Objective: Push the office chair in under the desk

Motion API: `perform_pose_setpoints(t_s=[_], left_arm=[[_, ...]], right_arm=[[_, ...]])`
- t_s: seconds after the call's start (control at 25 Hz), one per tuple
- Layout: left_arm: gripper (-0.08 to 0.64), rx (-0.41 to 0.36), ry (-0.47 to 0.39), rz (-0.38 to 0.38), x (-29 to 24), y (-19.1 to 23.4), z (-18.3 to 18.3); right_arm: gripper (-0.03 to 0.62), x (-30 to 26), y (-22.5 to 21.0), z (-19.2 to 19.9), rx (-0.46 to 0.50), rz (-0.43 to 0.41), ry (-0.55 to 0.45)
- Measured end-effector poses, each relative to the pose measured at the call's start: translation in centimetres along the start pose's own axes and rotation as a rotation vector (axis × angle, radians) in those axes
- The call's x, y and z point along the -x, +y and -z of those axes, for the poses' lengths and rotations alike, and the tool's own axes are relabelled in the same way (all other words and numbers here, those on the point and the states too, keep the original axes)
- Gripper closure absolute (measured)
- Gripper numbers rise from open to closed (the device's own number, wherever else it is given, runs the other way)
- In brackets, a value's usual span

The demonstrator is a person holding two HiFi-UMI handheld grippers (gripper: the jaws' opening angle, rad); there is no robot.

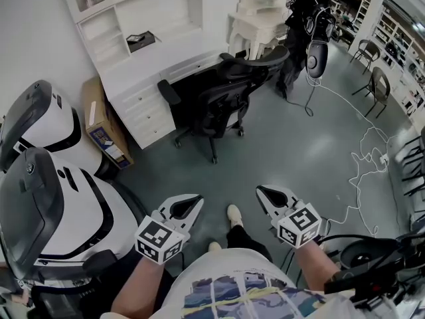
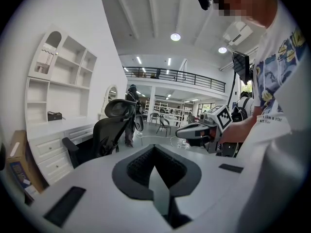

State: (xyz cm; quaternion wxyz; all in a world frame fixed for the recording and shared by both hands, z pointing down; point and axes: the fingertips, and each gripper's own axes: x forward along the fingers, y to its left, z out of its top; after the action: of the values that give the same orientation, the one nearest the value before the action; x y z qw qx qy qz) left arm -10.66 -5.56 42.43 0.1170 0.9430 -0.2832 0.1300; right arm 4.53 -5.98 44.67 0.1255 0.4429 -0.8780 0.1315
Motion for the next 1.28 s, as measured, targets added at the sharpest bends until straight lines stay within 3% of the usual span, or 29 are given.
perform_pose_setpoints(t_s=[1.28], left_arm=[[0.546, 0.004, 0.014, 0.050, 0.7, -2.5, 0.6]], right_arm=[[0.568, -0.1, 2.4, -0.1, 0.055, -0.049, 0.016]])
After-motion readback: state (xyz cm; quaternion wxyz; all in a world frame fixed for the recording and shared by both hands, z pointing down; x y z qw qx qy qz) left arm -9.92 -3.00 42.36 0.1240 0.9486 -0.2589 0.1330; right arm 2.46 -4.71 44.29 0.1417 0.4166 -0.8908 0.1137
